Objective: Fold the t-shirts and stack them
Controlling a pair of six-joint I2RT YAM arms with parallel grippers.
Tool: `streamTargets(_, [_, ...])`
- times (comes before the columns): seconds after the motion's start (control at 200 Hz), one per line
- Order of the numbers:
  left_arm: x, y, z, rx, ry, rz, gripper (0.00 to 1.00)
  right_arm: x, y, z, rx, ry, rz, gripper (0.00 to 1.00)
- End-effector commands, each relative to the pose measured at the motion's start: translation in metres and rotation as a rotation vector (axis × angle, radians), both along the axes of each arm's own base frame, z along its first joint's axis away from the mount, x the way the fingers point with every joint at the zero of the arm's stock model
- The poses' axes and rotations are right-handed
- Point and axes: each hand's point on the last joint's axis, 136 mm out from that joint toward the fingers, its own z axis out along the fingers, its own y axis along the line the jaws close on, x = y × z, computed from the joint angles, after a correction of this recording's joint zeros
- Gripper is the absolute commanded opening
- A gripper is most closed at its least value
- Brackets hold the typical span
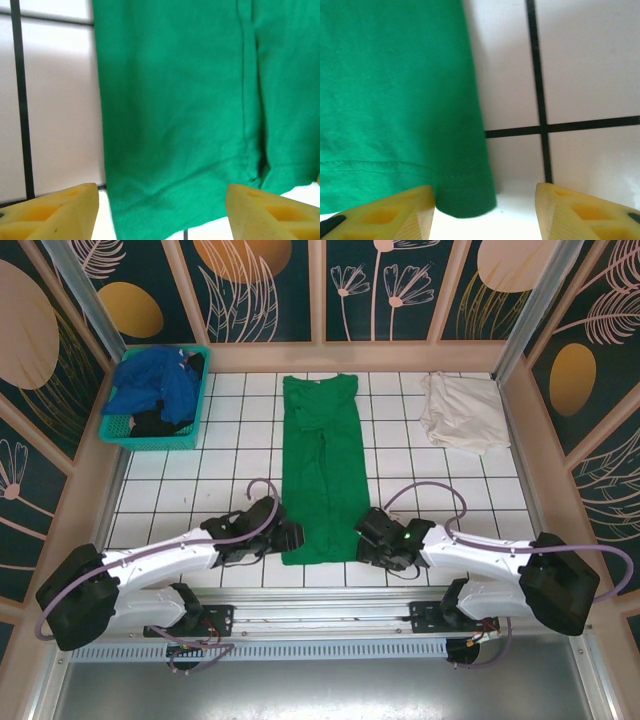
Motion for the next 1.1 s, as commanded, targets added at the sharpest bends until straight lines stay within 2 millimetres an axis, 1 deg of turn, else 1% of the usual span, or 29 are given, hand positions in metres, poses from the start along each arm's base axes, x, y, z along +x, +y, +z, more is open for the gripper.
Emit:
streamTargets(0.0, [-0.002,-0.005,-0.01,-0.035,0.013,0.059,0.66,0.007,0.008,0.001,0.019,-0.022,0.015,0.55])
streamTargets(0.09, [-0.01,-0.006,-0.025,-0.004,0.053,0.041,0.58,0.01,0.01,-0.001,0.025,-0.031,0.012,0.53])
streamTargets(0.125, [-0.011,-0.008,-0.027,-0.001,0.056,0.036,0.55,0.011,0.011,-0.002,0.031,-0.034,0.012,0.53])
streamTargets(0.19, [-0.012,-0.011,-0.03,-0.002,0.059,0.017,0.54,0.012,0.013,-0.004,0.034,-0.035,0.013,0.51])
streamTargets(0.235, [-0.012,-0.012,-0.032,0.012,0.064,0.011,0.5,0.014,0.014,-0.005,0.035,-0.035,0.017,0.49])
streamTargets(0.265, [-0.012,-0.012,-0.034,0.018,0.066,0.004,0.46,0.014,0.015,-0.005,0.037,-0.036,0.019,0.47])
streamTargets(0.3, [-0.012,-0.016,-0.035,0.013,0.072,-0.01,0.38,0.015,0.017,-0.005,0.036,-0.037,0.023,0.44])
streamTargets(0.335, [-0.013,-0.019,-0.036,0.005,0.079,-0.021,0.3,0.016,0.018,-0.005,0.035,-0.035,0.028,0.4])
streamTargets(0.385, [-0.013,-0.022,-0.035,-0.006,0.08,-0.033,0.16,0.016,0.017,-0.005,0.024,-0.033,0.029,0.33])
streamTargets(0.455, [-0.011,-0.023,-0.027,-0.005,0.062,-0.045,0.0,0.02,0.013,0.0,0.006,-0.041,0.022,0.18])
streamTargets(0.495, [-0.009,-0.021,-0.021,0.005,0.044,-0.039,0.0,0.023,0.012,0.006,0.005,-0.05,0.018,0.11])
streamTargets(0.575, [0.002,-0.018,0.0,0.02,-0.018,-0.024,0.0,0.034,0.012,0.022,0.022,-0.086,0.011,0.01])
streamTargets(0.636, [0.014,-0.012,0.019,0.041,-0.074,0.007,0.0,0.045,0.011,0.036,0.035,-0.116,0.001,0.0])
streamTargets(0.716, [0.038,-0.008,0.043,0.04,-0.131,0.041,0.0,0.065,0.011,0.053,0.044,-0.164,-0.004,0.0])
streamTargets(0.791, [0.064,0.0,0.056,0.043,-0.153,0.079,0.0,0.09,0.012,0.069,0.044,-0.207,-0.003,0.0])
streamTargets(0.861, [0.091,0.002,0.066,0.057,-0.18,0.093,0.0,0.118,0.012,0.084,0.029,-0.251,-0.01,0.0])
streamTargets(0.931, [0.121,0.006,0.072,0.087,-0.191,0.114,0.0,0.148,0.013,0.093,0.023,-0.281,-0.006,0.0])
streamTargets(0.966, [0.133,0.007,0.069,0.102,-0.186,0.123,0.0,0.164,0.015,0.098,0.022,-0.293,-0.006,0.0])
streamTargets(0.976, [0.139,0.004,0.074,0.096,-0.194,0.125,0.0,0.169,0.015,0.099,0.023,-0.297,-0.005,0.0])
streamTargets(1.006, [0.152,0.002,0.075,0.094,-0.198,0.129,0.0,0.181,0.017,0.1,0.018,-0.307,0.001,0.0])
streamTargets(1.096, [0.184,-0.001,0.064,0.126,-0.163,0.143,0.0,0.216,0.02,0.097,-0.002,-0.301,0.012,0.0])
